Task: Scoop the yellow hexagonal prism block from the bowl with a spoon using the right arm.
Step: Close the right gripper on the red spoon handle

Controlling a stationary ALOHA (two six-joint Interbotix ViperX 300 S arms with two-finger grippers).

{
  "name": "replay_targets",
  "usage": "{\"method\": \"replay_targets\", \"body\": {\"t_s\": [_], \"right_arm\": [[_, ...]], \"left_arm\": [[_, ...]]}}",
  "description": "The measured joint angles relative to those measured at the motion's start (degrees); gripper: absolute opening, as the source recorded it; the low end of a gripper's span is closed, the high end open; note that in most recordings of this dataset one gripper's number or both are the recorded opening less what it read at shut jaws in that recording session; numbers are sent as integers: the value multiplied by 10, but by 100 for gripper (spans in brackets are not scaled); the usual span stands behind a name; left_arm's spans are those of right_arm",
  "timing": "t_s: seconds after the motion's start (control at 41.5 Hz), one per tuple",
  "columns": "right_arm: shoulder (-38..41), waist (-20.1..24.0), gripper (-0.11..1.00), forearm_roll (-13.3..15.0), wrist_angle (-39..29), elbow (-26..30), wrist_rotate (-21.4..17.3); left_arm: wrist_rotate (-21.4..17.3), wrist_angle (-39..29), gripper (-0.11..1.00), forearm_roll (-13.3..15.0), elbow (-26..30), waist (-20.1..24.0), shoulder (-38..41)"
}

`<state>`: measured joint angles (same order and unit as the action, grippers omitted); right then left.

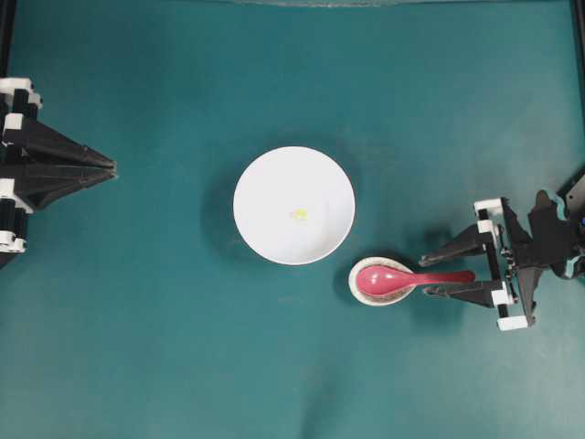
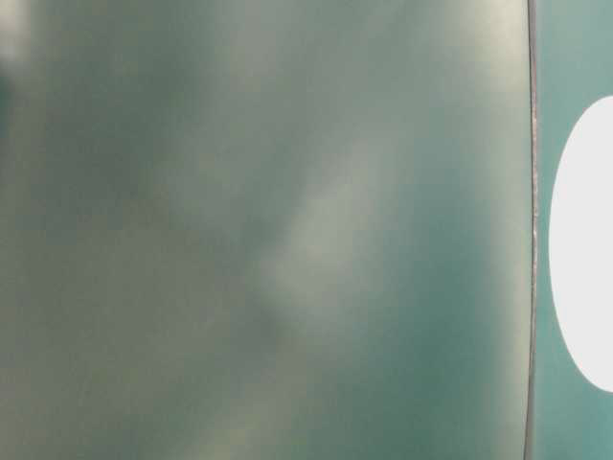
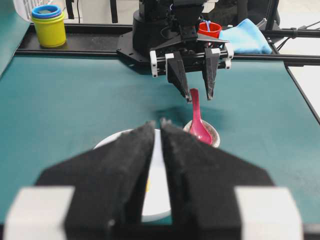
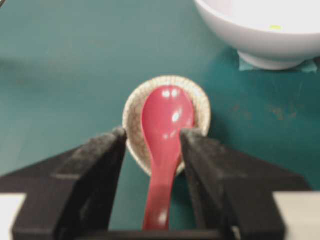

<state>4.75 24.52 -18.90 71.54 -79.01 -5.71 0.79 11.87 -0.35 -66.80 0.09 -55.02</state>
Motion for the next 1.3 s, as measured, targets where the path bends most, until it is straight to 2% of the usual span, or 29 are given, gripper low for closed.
{"method": "replay_targets", "body": {"t_s": [0.482, 1.301], "right_arm": [[53, 18, 53, -18, 2, 4, -1], [55, 19, 52, -22, -16, 5, -1]], "left_arm": [[1, 2, 13, -1, 0, 0, 0], [1, 9, 13, -1, 0, 0, 0]]}}
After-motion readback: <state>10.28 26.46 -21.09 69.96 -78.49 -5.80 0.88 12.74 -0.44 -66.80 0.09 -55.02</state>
